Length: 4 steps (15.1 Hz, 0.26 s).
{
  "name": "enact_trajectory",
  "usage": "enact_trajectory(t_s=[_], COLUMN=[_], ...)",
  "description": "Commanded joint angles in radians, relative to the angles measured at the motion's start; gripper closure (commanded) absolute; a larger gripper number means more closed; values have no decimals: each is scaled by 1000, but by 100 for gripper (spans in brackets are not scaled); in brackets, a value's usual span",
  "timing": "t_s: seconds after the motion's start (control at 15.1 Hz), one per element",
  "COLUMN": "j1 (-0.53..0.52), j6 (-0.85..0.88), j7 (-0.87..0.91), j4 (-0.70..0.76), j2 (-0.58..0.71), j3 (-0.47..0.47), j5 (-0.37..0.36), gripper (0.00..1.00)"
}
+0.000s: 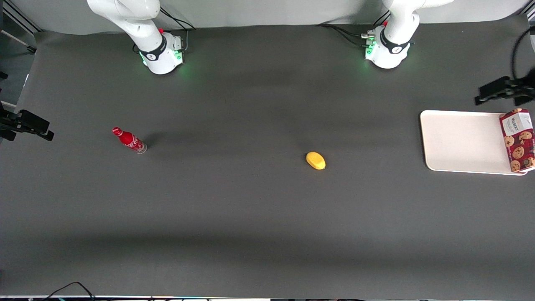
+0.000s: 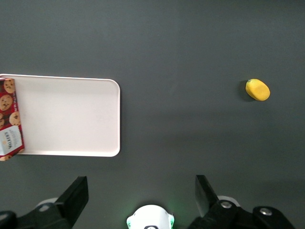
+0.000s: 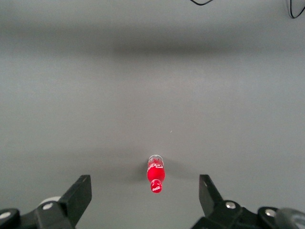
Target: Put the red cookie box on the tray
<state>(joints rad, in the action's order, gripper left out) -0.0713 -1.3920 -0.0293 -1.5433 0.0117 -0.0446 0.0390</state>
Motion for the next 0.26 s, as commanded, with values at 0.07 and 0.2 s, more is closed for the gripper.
enact_trajectory(t_s=[0.07, 0.2], j1=[7, 7], j6=[-111, -104], j7=[25, -41], j4=[-222, -190], j2=[156, 137], j3=[-6, -6], j5=[-17, -24], gripper=[0, 0])
